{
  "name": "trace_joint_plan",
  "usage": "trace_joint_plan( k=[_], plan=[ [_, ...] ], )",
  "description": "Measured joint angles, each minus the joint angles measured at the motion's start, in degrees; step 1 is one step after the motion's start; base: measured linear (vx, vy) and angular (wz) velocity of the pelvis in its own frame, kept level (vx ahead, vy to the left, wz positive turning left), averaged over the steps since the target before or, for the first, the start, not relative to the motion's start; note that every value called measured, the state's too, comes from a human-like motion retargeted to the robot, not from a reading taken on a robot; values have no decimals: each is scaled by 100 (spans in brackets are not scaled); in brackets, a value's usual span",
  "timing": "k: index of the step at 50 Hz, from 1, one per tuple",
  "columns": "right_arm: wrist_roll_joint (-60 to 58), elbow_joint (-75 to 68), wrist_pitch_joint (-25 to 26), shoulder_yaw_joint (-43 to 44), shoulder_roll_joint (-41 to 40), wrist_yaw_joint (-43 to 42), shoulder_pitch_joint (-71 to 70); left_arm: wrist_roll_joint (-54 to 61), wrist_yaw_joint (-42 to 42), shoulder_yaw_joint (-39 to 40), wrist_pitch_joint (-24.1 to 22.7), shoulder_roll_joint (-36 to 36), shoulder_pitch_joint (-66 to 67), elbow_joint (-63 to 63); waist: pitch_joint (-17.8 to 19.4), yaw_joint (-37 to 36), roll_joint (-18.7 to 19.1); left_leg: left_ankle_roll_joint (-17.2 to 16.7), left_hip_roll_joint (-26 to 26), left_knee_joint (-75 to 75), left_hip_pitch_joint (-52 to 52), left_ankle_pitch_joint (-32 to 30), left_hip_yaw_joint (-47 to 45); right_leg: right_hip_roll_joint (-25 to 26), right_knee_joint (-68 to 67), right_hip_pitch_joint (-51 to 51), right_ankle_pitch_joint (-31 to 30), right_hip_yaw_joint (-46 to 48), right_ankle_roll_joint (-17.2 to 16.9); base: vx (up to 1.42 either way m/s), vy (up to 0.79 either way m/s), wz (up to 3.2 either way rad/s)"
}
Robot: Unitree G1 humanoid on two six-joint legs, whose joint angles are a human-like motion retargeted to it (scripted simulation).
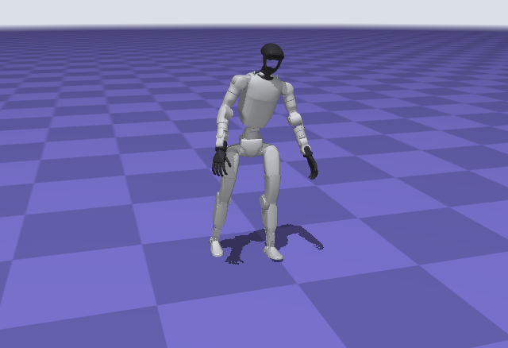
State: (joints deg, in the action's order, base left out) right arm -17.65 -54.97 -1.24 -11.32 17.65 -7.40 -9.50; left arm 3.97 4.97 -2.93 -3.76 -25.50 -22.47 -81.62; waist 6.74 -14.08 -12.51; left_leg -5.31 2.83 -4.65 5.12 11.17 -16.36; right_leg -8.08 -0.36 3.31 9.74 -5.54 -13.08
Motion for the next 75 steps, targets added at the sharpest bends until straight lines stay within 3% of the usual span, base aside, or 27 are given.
trace_joint_plan(
  k=[7, 11, 15, 18, 28, 35, 43, 51, 60, 66, 75],
  plan=[
    [-142, -492, 164, 83, -107, 220, 1030, 195, 173, -734, -162, -310, -1776, 731, 38, 803, 258, -130, -70, 203, -387, 374, 183, 220, 360, -439, -343, 121, -102, 23, 17, 23],
    [-173, -729, 261, 175, -107, 399, 1470, 222, 278, -1015, -128, -487, -2628, 1044, 169, 1265, 365, -151, -127, 353, -576, 584, 329, 261, 505, -751, -835, 285, -137, 22, 12, 31],
    [-116, -887, 340, 347, -164, 557, 1934, 218, 329, -1208, -116, -524, -3220, 1236, 265, 1676, 448, -143, -175, 465, -754, 757, 531, 263, 536, -1062, -1383, 352, -169, 23, 8, 46],
    [-19, -971, 385, 489, -249, 725, 2210, 157, 231, -1333, -98, -455, -3514, 1315, 313, 1925, 524, -154, -169, 512, -852, 854, 711, 257, 536, -1253, -1412, 390, -143, 24, 5, 56],
    [115, -1001, 391, 588, -484, 1513, 2531, -641, -606, -1683, -16, -97, -3476, 1165, 284, 2343, 473, -191, -321, 578, -1102, 1059, 1259, 16, 536, -1387, -1522, 935, -176, 26, -3, 54],
    [194, -926, 221, 861, -342, 1257, 2350, -1471, -537, -1768, -72, 125, -2605, 650, 144, 2382, 550, -180, -362, 595, -1134, 1186, 1680, 15, 536, -1233, -1437, 1187, -192, 29, -17, 56],
    [60, -1572, 244, 891, 266, 549, 1479, -1519, -405, -1324, -50, 478, -533, 573, 35, 2004, 837, 207, -587, 958, -995, 896, 2219, -310, 536, -884, -937, 1573, -192, 30, -16, 53],
    [-336, -2225, 461, 632, 940, -114, -206, -939, -388, -182, 223, 547, 1549, 74, 65, 1195, 736, 540, -734, 1102, -332, 811, 1616, -480, 355, -569, -489, 1580, -191, 28, -15, 3],
    [456, -948, 362, 638, 1271, -393, -1732, -330, -761, 788, 611, 259, 2686, -605, 463, 218, 580, 290, -500, 21, 524, -84, 593, -334, 230, -121, -38, 1374, -116, 27, -5, -30],
    [202, -443, 302, 62, 1127, -246, -2689, 71, -1055, 1122, 537, 193, 2922, -406, 652, -268, 356, 30, -202, -35, 913, -60, -302, -305, 208, 123, 229, 1033, -131, 32, 4, -66],
    [-106, 87, 96, -727, 299, -131, -2650, 5, -932, 875, 237, -174, 2258, -170, 352, -882, -363, -38, 145, -35, 681, -378, -893, -245, 45, 140, 411, 177, -192, 40, 15, -87]
  ],
)
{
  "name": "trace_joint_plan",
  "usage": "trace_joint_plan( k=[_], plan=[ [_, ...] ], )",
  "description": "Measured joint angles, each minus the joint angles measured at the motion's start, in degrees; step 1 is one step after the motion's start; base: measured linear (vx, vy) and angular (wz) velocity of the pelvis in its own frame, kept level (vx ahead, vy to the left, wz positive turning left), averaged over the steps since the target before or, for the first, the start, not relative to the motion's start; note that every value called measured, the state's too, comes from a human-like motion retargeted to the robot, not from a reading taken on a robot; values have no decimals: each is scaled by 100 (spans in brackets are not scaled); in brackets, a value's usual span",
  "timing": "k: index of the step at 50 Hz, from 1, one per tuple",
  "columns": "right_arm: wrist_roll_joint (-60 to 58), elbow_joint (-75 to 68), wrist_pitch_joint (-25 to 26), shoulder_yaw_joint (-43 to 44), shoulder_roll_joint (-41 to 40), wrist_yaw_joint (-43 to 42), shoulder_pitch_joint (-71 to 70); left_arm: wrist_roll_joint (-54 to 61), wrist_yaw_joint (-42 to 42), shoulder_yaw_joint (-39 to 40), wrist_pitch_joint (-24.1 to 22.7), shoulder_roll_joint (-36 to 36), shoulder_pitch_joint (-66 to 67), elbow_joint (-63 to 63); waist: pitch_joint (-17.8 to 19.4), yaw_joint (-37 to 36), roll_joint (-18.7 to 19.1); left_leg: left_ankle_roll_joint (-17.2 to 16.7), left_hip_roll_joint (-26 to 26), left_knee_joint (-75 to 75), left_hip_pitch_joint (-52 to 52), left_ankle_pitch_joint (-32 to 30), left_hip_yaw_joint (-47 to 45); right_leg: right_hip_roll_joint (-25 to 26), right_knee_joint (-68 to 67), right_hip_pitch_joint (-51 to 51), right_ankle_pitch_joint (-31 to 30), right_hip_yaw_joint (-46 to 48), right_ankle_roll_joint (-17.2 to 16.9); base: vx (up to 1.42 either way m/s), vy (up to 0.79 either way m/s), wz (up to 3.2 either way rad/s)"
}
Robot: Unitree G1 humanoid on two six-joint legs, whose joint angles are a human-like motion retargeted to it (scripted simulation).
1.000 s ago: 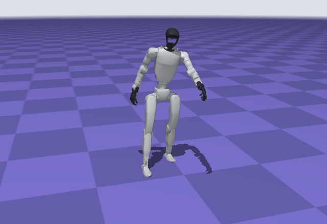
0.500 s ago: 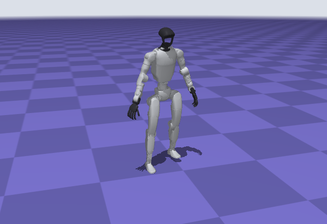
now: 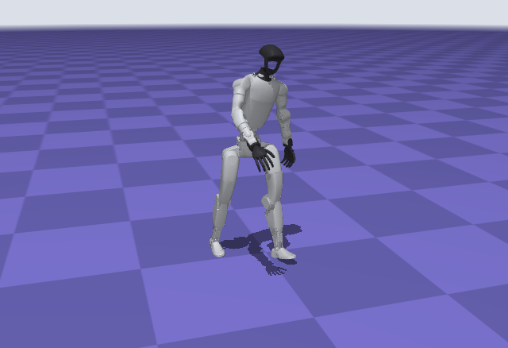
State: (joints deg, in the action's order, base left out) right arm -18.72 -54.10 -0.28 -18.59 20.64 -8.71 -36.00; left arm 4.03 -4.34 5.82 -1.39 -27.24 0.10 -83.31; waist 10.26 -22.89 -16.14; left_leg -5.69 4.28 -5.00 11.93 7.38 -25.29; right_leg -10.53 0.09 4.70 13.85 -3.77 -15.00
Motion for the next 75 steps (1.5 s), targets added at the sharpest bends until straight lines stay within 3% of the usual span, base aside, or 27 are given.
trace_joint_plan(
  k=[6, 15, 28, 40, 48, 55, 67, 75],
  plan=[
    [-32, 244, -151, 25, -389, 214, 1331, -176, 452, -554, -164, -148, -1365, -21, -383, 26, -264, 51, -9, 16, -322, 88, 68, 32, -116, 99, -328, -483, 101, 39, 25, -18],
    [78, -616, 51, 689, -524, 163, 3124, 125, 1062, -1286, -339, 351, -3436, 781, -660, 978, 171, -20, -53, 269, -803, 715, 470, 131, 36, -223, -365, -264, 130, 30, 21, 33],
    [465, -1599, 359, 1630, -455, 373, 4543, 24, 1127, -2483, -435, 350, -5124, 1411, -57, 2703, 906, -157, 6, 563, -1513, 1266, 1214, 264, 487, -1387, -1821, 291, 0, 24, 6, 54],
    [693, -1453, 214, 2240, -761, 596, 5223, -1016, 629, -3119, -614, 787, -4161, 1387, 142, 3982, 1425, -229, -73, 484, -1720, 1402, 2758, 57, 466, -1438, -1622, 73, 0, 30, -10, 125],
    [281, -1808, 159, 2104, -399, 392, 4471, -923, 843, -2073, -539, 1009, -2362, 1275, 75, 3493, 1656, 96, -290, 605, -1734, 1289, 3301, -232, 461, -1019, -1451, 574, 0, 28, -25, 66],
    [-194, -2389, 315, 1734, 561, -136, 2946, 173, 1065, -653, -335, 923, -744, 839, 129, 2687, 1644, 426, -486, 765, -1315, 1034, 2823, -392, 444, -729, -1175, 776, 51, 22, -20, 26],
    [278, -1579, 325, 1774, 2323, -496, 504, 406, 585, 338, 73, 639, 810, 277, 490, 1510, 1635, 76, -406, 3, -232, 332, 1217, -219, 255, -251, -755, 1119, 186, 19, -6, 19],
    [877, -752, 354, 1733, 2124, -588, -260, 768, 96, 668, 226, 684, 989, 443, 493, 813, 1183, -38, -111, 0, -66, 145, -370, -89, 240, -120, -553, 1091, 194, 25, 5, -12]
  ],
)
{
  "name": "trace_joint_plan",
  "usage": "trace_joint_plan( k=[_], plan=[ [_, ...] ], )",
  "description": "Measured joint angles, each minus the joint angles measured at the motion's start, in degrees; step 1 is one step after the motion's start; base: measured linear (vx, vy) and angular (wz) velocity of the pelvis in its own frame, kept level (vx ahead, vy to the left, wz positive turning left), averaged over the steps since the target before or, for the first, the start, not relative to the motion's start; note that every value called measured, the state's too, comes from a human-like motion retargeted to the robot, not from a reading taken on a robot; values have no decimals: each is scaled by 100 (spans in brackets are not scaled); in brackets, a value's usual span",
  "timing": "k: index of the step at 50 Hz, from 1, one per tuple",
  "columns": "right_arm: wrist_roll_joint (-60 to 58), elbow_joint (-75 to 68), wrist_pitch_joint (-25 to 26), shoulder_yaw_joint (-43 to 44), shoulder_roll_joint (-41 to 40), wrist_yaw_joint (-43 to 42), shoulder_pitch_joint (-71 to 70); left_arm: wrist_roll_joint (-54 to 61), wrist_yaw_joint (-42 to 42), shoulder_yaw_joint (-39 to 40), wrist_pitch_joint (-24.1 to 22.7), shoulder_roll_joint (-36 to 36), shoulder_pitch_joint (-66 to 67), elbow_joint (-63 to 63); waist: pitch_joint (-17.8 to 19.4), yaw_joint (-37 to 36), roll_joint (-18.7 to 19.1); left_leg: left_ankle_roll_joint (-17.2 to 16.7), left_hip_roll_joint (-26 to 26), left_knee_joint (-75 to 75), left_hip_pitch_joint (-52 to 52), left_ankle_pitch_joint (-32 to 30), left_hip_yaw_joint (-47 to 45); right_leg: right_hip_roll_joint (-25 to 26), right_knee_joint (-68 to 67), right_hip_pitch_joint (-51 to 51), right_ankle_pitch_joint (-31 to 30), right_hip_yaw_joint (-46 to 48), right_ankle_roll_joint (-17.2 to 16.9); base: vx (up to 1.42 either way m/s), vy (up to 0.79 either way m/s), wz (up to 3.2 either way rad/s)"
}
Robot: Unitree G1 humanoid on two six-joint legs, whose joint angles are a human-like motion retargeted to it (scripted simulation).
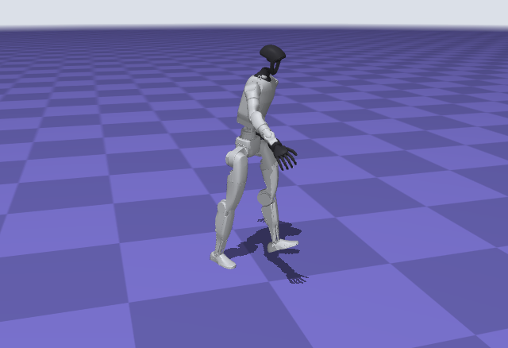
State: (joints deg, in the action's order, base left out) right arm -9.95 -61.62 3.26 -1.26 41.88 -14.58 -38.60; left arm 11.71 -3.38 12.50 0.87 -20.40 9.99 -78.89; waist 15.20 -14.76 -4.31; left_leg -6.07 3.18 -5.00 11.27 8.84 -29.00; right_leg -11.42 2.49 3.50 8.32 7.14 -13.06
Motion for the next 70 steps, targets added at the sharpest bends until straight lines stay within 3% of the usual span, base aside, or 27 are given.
trace_joint_plan(
  k=[7, 11, 17, 23, 28, 34, 40, 50, 54, 59, 64, 70],
  plan=[
    [-447, 1438, -246, -187, -1064, 259, 918, -293, -71, -323, -152, -207, -521, 52, -307, -347, -659, 11, 156, 0, -174, -211, -199, 78, -166, 27, -30, -180, 95, 31, 15, -14],
    [-861, 1865, -436, -444, -1613, 528, 1727, -433, 61, -723, -335, -280, -1194, 35, -527, -340, -823, 24, 151, 0, -328, -76, 44, 125, -388, 106, -231, -412, 236, 32, 22, 31],
    [-1082, 1681, -606, -736, -2167, 720, 2772, -597, 567, -1545, -527, -13, -2644, -33, -777, -27, -684, 55, 82, 27, -576, 183, 619, 267, -713, 102, 26, -788, 176, 28, 21, 80],
    [-721, 1195, -568, -702, -2379, 546, 3355, -468, 1021, -2888, -828, 507, -3803, 688, -783, 609, -430, 62, -92, 225, -752, 457, 1340, 391, -461, -108, 49, -1228, -57, 22, 16, 105],
    [-486, 1131, -394, -687, -2415, 759, 3633, -415, 700, -3669, -854, 680, -4366, 1607, -679, 1157, -326, 54, -228, 349, -968, 664, 1812, 425, -103, -441, -413, -1474, -187, 19, 10, 84],
    [-439, 1461, -281, -776, -2430, 1130, 3879, -568, 397, -3955, -732, 761, -4825, 2001, -499, 1666, -287, -6, -275, 439, -1283, 860, 2259, 509, 163, -857, -1134, -1490, -194, 18, 4, 69],
    [-357, 1692, -290, -660, -2496, 1239, 4152, -605, 407, -3837, -703, 758, -4815, 1755, -450, 2071, -351, -41, -319, 476, -1542, 997, 2778, 581, 215, -1206, -1584, -1478, -194, 20, -1, 81],
    [-224, 1066, -500, -328, -2536, 878, 4687, -859, 624, -3363, -917, 27, -3748, 749, -654, 2418, -622, 26, -409, 442, -1773, 1135, 3830, 551, 220, -1272, -1551, -1509, -194, 23, -10, 97],
    [-305, 630, -562, -259, -2481, 837, 4891, -1035, 814, -2917, -912, -398, -3347, 111, -641, 2284, -606, 53, -413, 413, -1795, 1203, 4195, 515, 232, -1256, -1267, -1293, -194, 25, -17, 88],
    [-402, 138, -552, -70, -2377, 790, 4995, -549, 1067, -1944, -920, -883, -2799, -257, -485, 1982, -366, 15, -352, 353, -1786, 1274, 4638, 511, 224, -1190, -1255, -911, -194, 25, -23, 80],
    [-379, -311, -523, 76, -2192, 472, 4843, 423, 1204, -1091, -1115, -1015, -1763, 177, -255, 1750, 73, 59, -387, 287, -1749, 1199, 5075, 340, 186, -1085, -1117, -476, -194, 21, -18, 84],
    [-568, -1102, -353, -89, -1693, 310, 3650, 814, 945, -725, -1100, -659, -735, 689, 106, 1603, 564, 122, -392, 222, -1370, 1012, 4572, 181, 233, -1028, -918, 34, -194, 14, -17, 83]
  ],
)
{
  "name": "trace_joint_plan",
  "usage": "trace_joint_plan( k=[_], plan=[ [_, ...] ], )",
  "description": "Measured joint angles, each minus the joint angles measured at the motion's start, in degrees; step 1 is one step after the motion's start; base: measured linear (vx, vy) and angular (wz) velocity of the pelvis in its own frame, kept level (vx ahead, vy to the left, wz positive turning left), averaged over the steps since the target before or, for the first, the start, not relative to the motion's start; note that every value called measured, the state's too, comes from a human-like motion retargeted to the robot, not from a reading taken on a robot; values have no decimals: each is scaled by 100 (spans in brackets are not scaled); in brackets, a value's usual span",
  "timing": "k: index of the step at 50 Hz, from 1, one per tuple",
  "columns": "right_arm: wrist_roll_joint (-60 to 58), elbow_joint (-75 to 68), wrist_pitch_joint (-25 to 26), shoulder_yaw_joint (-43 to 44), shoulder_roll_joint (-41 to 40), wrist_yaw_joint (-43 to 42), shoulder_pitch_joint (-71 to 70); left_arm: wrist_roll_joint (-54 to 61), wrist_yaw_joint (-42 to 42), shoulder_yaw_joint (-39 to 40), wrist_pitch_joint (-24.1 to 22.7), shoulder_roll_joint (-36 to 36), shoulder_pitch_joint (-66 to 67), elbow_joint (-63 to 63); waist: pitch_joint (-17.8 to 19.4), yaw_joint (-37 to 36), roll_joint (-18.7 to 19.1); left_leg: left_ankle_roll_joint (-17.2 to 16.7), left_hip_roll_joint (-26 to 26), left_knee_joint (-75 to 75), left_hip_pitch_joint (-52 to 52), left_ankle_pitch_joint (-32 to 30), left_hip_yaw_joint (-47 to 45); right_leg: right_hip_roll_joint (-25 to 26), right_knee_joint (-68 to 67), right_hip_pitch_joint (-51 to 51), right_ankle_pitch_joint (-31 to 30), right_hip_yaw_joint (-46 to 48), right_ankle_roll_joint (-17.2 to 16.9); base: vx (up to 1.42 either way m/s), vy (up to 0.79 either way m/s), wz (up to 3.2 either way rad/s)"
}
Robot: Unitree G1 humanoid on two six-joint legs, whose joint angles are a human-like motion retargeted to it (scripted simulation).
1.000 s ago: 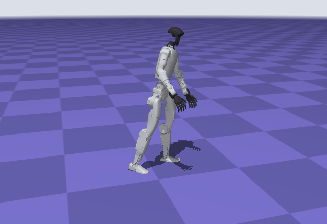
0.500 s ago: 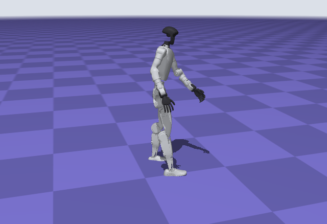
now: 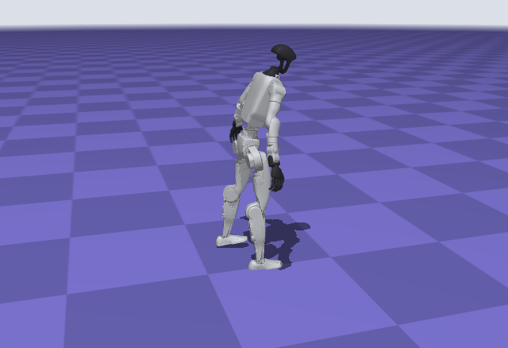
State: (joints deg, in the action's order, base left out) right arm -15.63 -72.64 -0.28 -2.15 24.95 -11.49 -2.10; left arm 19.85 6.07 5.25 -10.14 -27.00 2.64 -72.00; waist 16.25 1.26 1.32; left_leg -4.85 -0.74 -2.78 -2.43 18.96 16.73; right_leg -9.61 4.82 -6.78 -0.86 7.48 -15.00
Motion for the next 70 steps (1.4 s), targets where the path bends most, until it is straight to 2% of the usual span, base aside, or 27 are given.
trace_joint_plan(
  k=[6, 13, 20, 25, 33, 38, 47, 55, 62, 70],
  plan=[
    [-523, -468, 194, -334, 433, 198, -1364, -462, -666, 174, 379, 447, 739, -29, 143, -406, 201, 39, 72, -222, 619, -465, -1446, -16, 16, 60, 109, 359, 0, 11, -14, 49],
    [-373, 5, 243, -456, 778, 142, -2613, -724, -1168, 288, 646, 750, 1225, 27, 171, -1186, 113, -89, 196, -222, 1386, -996, -2699, 11, 8, 257, 279, 540, 0, 16, -5, 21],
    [97, 561, 233, -704, 742, -183, -3732, -829, -1149, 239, 738, 851, 1370, 283, 154, -1870, -265, -269, 502, -222, 1490, -1033, -4104, 106, -88, 505, 559, 460, 0, 24, 2, -11],
    [268, 976, 172, -943, 279, -297, -4081, -907, -1198, 183, 758, 792, 1193, 208, -91, -2156, -753, -246, 635, -222, 1302, -1145, -4406, 155, -242, 589, 743, 282, 0, 31, 12, -33],
    [-228, 2176, -33, -1139, -555, 155, -3101, -1468, -1016, 119, 825, 377, -185, -723, -792, -2186, -1479, -131, 414, -222, 914, -879, -4210, -94, -439, 878, 749, 17, 0, 35, 26, 5],
    [-741, 2466, -142, -1267, -843, 506, -2193, -1846, -599, -115, 832, 253, -1488, -1000, -1116, -1992, -1599, -86, 260, -126, 658, -548, -3888, -131, -395, 928, 999, -185, 61, 32, 25, 52],
    [-1035, 1673, 48, -1238, -977, 683, -1115, -1751, -309, -1359, 628, 454, -3608, -233, -1230, -1260, -1438, -45, 152, 203, 242, -59, -3158, 108, -56, 429, 609, -560, 0, 25, 14, 68],
    [-1123, 936, 199, -962, -780, 991, -259, -2300, -343, -2269, 490, 386, -4670, 655, -1074, -430, -1251, -157, 168, 393, -211, 229, -2270, 306, -21, -16, -440, -938, 0, 25, 0, 105],
    [-973, 253, 202, -767, -657, 1208, 387, -2274, -442, -2540, 330, 478, -4660, 925, -1089, 139, -1084, -177, 53, 397, -456, 320, -1328, 172, -20, -121, -384, -1050, 0, 28, -2, 127],
    [-683, -243, 197, -366, -616, 1209, 630, -2198, -661, -2282, 219, 526, -3419, 874, -1177, 217, -754, -99, -39, 345, -469, 353, -421, -33, -39, 9, -247, -837, 0, 27, -15, 104]
  ],
)
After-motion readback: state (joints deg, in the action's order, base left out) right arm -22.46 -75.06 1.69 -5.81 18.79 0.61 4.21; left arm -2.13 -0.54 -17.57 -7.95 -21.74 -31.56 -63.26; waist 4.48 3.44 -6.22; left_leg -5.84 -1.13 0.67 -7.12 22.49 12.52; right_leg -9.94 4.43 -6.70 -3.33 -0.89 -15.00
